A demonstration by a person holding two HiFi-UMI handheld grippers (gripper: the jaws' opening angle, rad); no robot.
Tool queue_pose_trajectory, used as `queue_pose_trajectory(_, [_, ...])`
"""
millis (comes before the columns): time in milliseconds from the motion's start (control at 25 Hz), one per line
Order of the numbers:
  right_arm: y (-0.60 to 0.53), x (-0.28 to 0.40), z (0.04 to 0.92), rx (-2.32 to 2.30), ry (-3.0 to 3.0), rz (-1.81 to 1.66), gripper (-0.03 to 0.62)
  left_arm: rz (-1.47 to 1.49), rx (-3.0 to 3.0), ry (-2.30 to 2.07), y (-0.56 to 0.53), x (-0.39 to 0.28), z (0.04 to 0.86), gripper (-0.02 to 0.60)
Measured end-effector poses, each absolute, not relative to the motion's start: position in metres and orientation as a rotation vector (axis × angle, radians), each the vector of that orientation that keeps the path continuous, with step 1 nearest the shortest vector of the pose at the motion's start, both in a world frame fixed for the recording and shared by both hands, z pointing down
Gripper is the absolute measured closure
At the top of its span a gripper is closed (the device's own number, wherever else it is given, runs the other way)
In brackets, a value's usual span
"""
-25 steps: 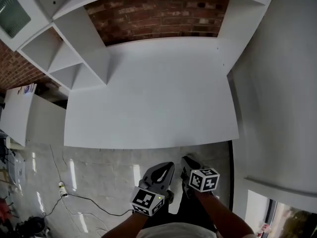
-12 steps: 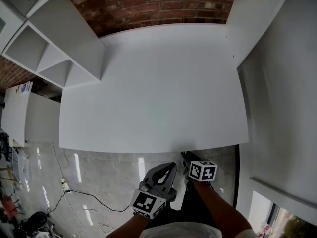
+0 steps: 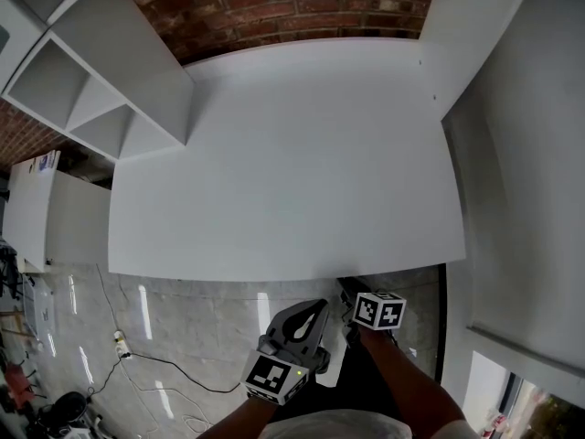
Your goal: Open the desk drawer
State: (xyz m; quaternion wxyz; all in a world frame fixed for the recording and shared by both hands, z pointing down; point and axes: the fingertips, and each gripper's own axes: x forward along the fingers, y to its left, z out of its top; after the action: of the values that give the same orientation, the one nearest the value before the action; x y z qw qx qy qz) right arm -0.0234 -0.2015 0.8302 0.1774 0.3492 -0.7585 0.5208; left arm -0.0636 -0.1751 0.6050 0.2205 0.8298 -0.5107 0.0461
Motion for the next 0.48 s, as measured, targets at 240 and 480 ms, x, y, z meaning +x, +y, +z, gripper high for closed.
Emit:
queue_pose_trajectory(240, [-0.183, -0.019, 0.829, 1.008, -2.127, 1.463, 0.517, 0.136, 2.301, -1.379, -0.154, -0.058, 0.601, 0.574])
queue_pose_trajectory(480, [-0.15, -0.01, 0.83, 1.027, -2.094, 1.469, 0.519, 0.148, 2.314, -1.348, -0.133, -0.054, 0.594, 0.573])
